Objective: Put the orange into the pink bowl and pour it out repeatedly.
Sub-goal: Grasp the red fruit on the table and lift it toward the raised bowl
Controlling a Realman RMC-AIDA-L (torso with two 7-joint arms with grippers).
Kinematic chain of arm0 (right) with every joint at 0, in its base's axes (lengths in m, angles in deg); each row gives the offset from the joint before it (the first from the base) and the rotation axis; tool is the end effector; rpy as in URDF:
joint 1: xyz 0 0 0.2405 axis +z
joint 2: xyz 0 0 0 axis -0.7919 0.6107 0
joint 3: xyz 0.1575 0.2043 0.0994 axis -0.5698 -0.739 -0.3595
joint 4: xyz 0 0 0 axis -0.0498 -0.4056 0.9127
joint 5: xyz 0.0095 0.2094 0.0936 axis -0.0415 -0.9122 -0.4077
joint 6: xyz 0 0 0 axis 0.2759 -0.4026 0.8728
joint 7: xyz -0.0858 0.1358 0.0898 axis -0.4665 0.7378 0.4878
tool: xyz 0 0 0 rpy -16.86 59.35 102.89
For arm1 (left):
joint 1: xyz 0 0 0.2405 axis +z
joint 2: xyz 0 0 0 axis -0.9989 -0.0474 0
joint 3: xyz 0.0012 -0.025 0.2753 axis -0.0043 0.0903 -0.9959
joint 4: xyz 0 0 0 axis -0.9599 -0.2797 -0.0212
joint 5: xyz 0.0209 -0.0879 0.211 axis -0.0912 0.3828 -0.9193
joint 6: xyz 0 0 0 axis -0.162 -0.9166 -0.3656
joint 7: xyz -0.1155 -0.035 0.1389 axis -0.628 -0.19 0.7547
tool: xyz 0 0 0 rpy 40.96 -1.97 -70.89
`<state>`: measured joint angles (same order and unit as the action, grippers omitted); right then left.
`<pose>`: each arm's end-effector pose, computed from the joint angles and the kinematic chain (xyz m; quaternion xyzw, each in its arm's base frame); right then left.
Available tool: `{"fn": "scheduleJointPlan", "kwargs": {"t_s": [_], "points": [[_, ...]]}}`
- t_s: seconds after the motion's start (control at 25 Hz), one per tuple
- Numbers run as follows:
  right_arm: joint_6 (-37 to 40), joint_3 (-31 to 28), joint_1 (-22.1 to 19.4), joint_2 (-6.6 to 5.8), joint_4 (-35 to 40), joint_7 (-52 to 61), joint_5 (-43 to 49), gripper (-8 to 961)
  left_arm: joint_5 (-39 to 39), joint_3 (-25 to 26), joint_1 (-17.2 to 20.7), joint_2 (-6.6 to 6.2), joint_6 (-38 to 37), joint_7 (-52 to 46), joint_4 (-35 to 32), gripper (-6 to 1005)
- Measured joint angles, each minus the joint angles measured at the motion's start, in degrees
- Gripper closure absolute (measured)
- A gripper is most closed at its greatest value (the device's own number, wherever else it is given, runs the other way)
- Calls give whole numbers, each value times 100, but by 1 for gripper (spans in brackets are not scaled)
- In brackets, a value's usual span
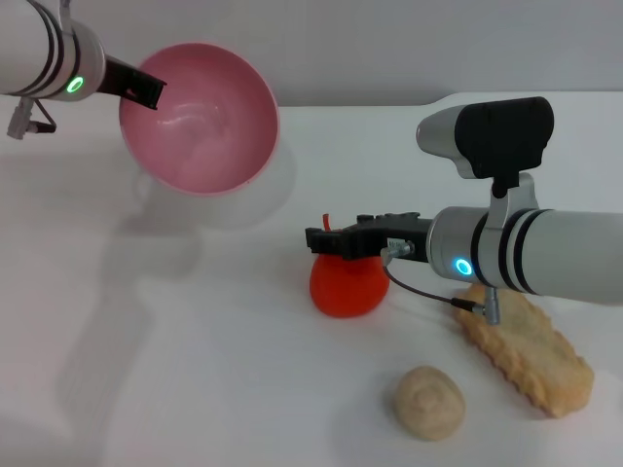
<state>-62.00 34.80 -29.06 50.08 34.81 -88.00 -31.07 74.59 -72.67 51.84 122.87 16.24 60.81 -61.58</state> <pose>0.1891 0.3872 -0.1642 -0.8513 0.4460 0.1042 0.2561 -0.1846 0.4826 0.0063 -0.8186 -0.3182 0.0845 0.4707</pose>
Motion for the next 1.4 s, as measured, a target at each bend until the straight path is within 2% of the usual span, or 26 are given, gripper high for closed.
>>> {"fn": "scheduleJointPlan", "kwargs": {"t_s": [0.12, 0.4, 0.64, 0.84, 1.28, 1.4], "points": [[-15, 0, -2, 0, 25, 23, -59, 136, 0, 30, -7, 0, -29, 21, 24, 953], [-60, -2, -63, -15, 130, -175, -142, 267, 0, 115, -14, 6, -55, 101, 40, 953], [-62, -31, -71, -18, 94, -142, -176, 505, 0, 116, -15, 10, -71, 102, 41, 953], [-50, 17, -76, -15, 71, -161, -171, 740, 0, 97, -16, 18, -71, 102, 41, 954], [-20, -22, -225, -20, 448, -289, -137, 921, 4, 65, 35, 28, -70, 102, 41, 954], [-20, -23, -231, -20, 643, -316, -112, 937, 4, 65, 37, 34, -69, 102, 41, 954]]}}
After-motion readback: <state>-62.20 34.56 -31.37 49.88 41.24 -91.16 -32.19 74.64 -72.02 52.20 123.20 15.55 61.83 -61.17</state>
